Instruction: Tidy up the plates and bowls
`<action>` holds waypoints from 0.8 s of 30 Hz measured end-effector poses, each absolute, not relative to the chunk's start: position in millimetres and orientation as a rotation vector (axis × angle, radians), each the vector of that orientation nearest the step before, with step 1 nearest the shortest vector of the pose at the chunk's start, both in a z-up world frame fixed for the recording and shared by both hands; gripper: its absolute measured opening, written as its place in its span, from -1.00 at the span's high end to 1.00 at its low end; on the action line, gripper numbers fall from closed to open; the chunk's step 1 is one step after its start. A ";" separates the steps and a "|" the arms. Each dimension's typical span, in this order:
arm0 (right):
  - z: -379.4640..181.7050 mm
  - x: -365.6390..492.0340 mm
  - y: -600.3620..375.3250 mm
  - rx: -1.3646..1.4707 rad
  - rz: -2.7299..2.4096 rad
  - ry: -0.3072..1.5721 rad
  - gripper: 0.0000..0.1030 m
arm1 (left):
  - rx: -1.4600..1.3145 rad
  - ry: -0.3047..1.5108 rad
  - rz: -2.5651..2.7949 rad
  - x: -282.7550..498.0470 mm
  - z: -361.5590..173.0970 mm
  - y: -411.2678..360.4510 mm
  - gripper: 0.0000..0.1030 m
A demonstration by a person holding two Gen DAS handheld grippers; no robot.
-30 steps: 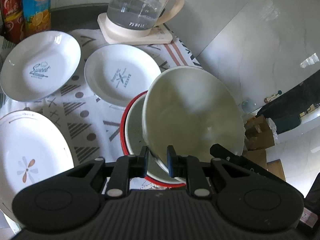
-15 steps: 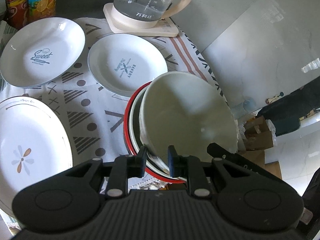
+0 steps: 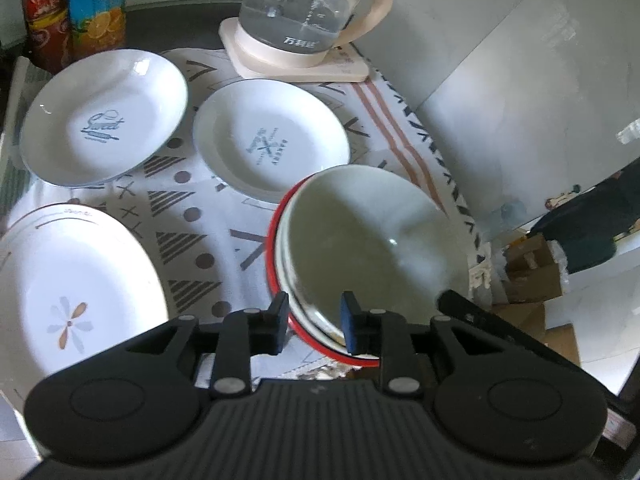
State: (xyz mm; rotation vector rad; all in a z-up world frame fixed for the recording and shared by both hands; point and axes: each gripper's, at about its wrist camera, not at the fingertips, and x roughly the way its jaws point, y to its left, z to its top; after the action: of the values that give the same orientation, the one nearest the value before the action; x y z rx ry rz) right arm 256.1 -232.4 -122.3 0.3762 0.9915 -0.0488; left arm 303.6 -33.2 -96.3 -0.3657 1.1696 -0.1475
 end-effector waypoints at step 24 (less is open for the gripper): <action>-78.0 240.8 -201.2 0.318 0.075 0.911 -0.64 | -0.361 1.092 -0.037 277.5 -68.0 14.4 -0.66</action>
State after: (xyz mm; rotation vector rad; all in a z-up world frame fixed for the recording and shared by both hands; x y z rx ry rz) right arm 240.8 -201.2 -78.0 0.3181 0.9106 0.0752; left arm 277.5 14.4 -68.0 -0.3613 1.0925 -0.0366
